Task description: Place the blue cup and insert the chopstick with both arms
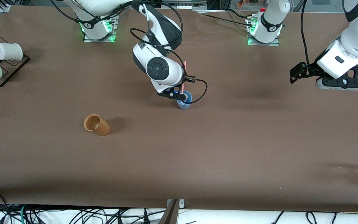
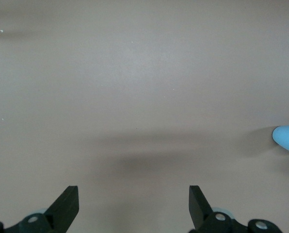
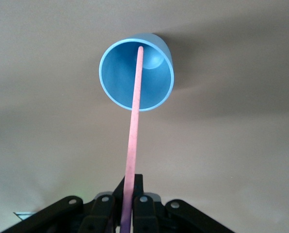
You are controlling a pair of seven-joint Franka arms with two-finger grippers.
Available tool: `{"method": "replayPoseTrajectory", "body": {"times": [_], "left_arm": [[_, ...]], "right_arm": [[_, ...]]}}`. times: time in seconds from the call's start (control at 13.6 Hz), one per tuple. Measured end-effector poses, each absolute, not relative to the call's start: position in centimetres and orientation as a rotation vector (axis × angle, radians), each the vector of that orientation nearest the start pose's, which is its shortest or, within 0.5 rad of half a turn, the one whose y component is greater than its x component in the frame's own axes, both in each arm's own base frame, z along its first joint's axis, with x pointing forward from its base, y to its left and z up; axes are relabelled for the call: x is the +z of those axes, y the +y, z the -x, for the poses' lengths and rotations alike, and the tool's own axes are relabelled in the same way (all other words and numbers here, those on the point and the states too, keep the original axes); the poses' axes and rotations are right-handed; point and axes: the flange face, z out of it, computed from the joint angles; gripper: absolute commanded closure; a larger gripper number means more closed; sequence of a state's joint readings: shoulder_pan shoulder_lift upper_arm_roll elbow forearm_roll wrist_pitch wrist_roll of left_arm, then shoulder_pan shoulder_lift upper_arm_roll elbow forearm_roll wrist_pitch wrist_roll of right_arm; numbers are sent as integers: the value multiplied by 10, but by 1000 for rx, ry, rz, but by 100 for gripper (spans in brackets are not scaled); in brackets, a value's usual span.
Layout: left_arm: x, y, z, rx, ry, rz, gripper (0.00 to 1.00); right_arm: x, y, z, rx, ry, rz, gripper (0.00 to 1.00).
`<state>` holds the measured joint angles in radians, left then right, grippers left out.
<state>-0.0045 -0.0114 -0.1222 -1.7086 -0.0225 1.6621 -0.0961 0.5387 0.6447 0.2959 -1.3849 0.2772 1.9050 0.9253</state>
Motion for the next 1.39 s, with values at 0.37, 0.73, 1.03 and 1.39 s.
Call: {"method": "replayPoseTrajectory", "body": {"times": [0.37,0.73,1.03,1.39], "left_arm": [[573,-73,-550,59,46,3158,0],[573,-74,-549,59,51,3158,0],[573,-77,-549,59,59,3157,0],[573,-77,-549,59,60,3157,0]], "right_arm": [[359,511,-501,532,361,2839,0],[458,439,-542,383,388,2805,0],[507,306,-578,195,195,2887,0],[555,159,-583,3,-81,3037,0]]}}
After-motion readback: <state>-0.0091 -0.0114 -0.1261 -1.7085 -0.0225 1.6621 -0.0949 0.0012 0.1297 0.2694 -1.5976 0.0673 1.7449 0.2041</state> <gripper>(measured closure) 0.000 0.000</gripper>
